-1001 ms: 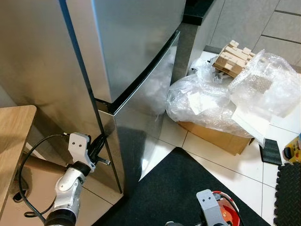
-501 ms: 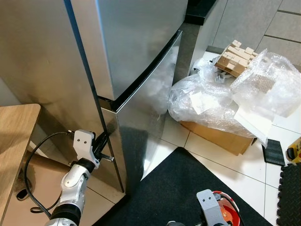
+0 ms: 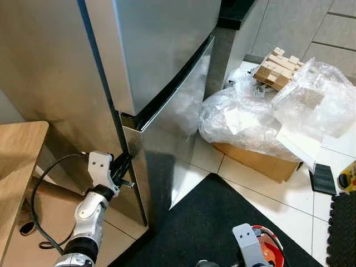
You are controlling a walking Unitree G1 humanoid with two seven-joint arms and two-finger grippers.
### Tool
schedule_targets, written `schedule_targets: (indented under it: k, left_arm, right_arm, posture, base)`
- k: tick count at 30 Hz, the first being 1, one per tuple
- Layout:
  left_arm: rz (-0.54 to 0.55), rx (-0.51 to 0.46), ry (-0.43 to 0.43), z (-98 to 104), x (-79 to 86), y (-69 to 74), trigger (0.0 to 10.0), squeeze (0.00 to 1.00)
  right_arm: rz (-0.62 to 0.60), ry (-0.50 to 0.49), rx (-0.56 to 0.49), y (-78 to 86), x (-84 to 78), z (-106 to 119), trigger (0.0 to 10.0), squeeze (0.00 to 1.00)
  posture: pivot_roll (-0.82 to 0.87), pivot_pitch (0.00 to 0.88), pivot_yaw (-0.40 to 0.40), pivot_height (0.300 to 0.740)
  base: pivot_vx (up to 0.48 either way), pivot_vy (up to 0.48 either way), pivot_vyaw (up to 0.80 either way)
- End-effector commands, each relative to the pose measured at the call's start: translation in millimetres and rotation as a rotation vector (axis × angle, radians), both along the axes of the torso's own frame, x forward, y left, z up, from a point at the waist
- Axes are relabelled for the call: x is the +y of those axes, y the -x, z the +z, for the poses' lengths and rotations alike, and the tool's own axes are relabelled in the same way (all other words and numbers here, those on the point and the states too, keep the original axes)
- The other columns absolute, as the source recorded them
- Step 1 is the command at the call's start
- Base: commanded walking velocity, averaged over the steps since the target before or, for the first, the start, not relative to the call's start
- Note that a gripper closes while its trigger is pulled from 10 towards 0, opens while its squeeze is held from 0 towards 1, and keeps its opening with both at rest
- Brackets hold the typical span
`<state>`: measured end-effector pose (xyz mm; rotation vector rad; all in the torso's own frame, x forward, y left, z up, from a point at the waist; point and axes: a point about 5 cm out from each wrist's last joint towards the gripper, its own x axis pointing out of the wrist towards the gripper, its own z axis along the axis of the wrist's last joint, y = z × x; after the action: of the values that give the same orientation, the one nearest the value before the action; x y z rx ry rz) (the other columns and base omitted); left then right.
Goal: Restocking fridge
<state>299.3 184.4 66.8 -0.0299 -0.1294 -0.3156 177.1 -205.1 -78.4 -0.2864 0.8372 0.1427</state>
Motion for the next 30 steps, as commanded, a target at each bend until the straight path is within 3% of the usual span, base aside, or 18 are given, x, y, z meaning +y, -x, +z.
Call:
schedule_targets:
  k: [1, 11, 12, 16, 23, 30]
  left_arm:
    - [0.029, -0.015, 0.021, 4, 1.5, -4.1, 10.0, 1.00]
    - [0.020, -0.016, 0.023, 4, 3.5, -2.1, 10.0, 1.00]
    - [-0.018, -0.013, 0.046, 3, 0.9, 0.2, 10.0, 0.00]
    - [-0.159, 0.009, 0.075, -3, -10.0, 11.3, 10.0, 0.00]
    - [-0.305, 0.055, 0.091, -12, -25.1, 29.0, 10.0, 0.00]
    - [-0.532, 0.127, 0.116, -19, -57.4, 41.3, 10.0, 0.00]
  right_arm:
    - [-0.009, 0.006, -0.010, 1.8, -3.3, 0, 10.0, 0.00]
    - [-0.009, 0.005, -0.009, 1.4, -3.3, 0, 10.0, 0.00]
    - [-0.010, 0.004, -0.007, 1.7, -3.1, 0, 10.0, 0.00]
    - [-0.013, 0.002, -0.005, 3.2, -2.3, -1, 10.0, 0.00]
    - [-0.008, 0.000, 0.009, 7.3, -2.8, -2, 10.0, 0.00]
    - [0.001, 0.001, 0.012, 6.1, -3.3, -2, 10.0, 0.00]
  posture:
    - [-0.19, 0.129, 0.011, 0.740]
    - [-0.19, 0.131, 0.011, 0.740]
    - [-0.19, 0.132, 0.012, 0.740]
    - [-0.19, 0.137, 0.016, 0.740]
    - [-0.18, 0.146, -0.004, 0.740]
    - [-0.17, 0.155, -0.016, 0.740]
  base:
    - [0.000, 0.000, 0.00]
    - [0.000, 0.000, 0.00]
    - [0.000, 0.000, 0.00]
    - [0.000, 0.000, 0.00]
    - [0.000, 0.000, 0.00]
    - [0.000, 0.000, 0.00]
